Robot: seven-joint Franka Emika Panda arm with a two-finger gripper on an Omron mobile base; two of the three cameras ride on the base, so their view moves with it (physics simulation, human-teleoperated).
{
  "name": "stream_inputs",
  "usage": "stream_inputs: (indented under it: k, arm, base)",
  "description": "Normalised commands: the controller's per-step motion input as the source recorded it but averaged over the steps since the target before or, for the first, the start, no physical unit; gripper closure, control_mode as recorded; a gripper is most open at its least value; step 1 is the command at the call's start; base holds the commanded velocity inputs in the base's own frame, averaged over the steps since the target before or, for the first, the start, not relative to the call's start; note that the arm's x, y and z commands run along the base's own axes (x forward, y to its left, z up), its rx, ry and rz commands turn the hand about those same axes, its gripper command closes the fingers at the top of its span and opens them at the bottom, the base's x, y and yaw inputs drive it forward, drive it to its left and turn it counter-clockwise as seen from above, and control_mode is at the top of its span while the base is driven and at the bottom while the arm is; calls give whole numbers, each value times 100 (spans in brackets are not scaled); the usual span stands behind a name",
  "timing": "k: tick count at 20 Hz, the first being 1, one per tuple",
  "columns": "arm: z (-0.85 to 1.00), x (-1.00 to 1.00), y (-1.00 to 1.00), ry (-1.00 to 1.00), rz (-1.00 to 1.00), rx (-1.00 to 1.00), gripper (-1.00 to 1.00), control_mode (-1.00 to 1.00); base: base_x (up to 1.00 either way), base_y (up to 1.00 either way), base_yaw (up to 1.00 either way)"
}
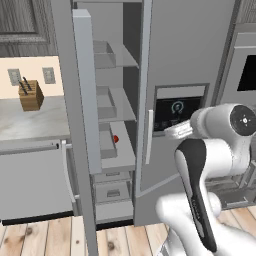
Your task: There's a steak in the fridge that needs to be moved to the freezer for freezing. Pick up the steak from the fridge, place it on any shelf in the freezer, and close the fridge and freezer doors when done.
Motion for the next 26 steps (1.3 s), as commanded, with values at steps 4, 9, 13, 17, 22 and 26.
stream_inputs:
  k: [4, 9, 13, 17, 22, 26]
  arm:
    - [-7, -48, 100, 0, -14, 13, -100, -100]
    - [0, -36, 93, -1, -13, 15, -100, -100]
    - [-13, -22, 94, -2, -11, 13, -100, -100]
    - [-9, -21, 81, -7, -4, 7, -100, -100]
    - [-2, -8, 55, -14, -7, 0, -100, -100]
    - [-9, 2, 44, -15, -16, -15, -100, -100]
  base:
    - [0, 0, 0]
    - [0, 0, 0]
    - [0, 0, 0]
    - [0, 0, 0]
    - [0, 0, 0]
    - [0, 0, 0]
